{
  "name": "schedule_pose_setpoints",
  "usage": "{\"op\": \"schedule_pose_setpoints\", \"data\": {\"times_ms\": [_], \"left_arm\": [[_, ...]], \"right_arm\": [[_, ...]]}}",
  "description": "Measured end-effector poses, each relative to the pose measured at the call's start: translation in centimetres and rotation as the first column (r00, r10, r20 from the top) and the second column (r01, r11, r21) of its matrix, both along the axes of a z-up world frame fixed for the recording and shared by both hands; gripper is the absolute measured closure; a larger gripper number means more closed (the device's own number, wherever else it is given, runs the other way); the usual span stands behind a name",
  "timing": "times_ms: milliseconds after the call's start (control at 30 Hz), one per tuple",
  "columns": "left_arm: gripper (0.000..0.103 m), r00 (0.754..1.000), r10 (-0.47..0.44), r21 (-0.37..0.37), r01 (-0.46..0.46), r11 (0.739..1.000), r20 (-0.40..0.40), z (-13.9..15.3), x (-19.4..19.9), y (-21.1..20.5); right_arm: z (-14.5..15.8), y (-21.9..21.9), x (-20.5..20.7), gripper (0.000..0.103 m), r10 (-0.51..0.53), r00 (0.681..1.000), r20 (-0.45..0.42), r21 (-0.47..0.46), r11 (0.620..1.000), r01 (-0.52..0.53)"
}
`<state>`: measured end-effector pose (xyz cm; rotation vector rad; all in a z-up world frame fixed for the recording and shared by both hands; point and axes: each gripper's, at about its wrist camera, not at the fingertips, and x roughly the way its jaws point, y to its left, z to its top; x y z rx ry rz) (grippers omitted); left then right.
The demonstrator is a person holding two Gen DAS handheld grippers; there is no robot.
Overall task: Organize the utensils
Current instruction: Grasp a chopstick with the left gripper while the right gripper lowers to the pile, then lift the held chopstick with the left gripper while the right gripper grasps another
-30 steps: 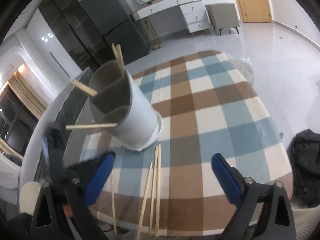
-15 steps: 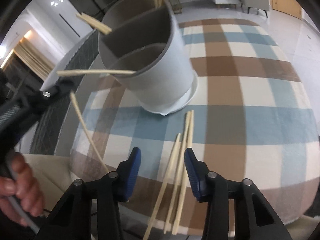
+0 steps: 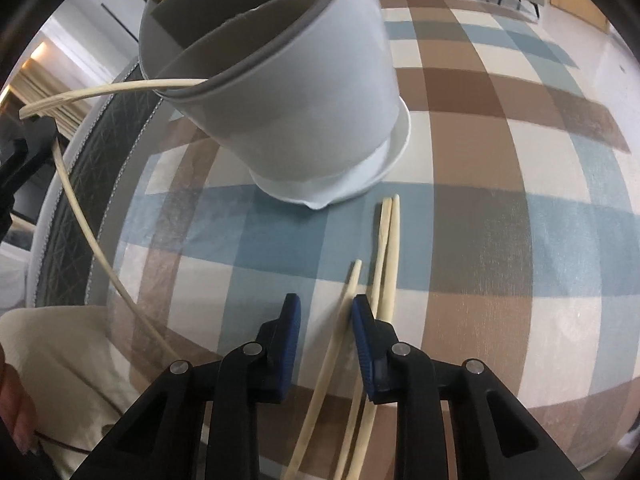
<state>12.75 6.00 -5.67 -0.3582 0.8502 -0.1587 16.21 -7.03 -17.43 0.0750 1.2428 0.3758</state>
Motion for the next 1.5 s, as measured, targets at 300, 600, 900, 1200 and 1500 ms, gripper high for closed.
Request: {"op": "schedule_pose_setpoints", "data": {"times_ms": [300,600,900,1200,1500], "left_arm": [[0.101,1.000,0.004,0.031,-0.003,1.000,-0.020,-0.5,0.2,0.0],[0.101,1.000,-0.010,0.089,0.009,0.996,0.011,0.3,-1.2,-0.6],[0.101,0.999,-0.008,0.135,0.001,0.991,0.049,2.1,-3.3,-1.8],[0.101,0.999,-0.005,0.141,-0.002,0.990,0.050,2.4,-4.1,-1.6],[0.101,0.995,-0.074,0.150,0.063,0.987,0.074,4.1,-4.4,-2.8]], "right_arm": [[0.0,1.6,0.0,0.099,0.014,0.996,0.091,-0.105,0.994,-0.004],[3.5,-1.2,-0.8,0.100,-0.073,0.979,0.189,0.092,0.994,0.056],[6.7,-4.0,-2.6,0.100,-0.127,0.959,0.252,0.219,0.973,0.071],[8.1,-5.5,-3.7,0.100,-0.167,0.943,0.289,0.283,0.955,0.083],[12.4,-4.8,-5.6,0.101,-0.138,0.865,0.481,0.230,0.973,0.028]]}}
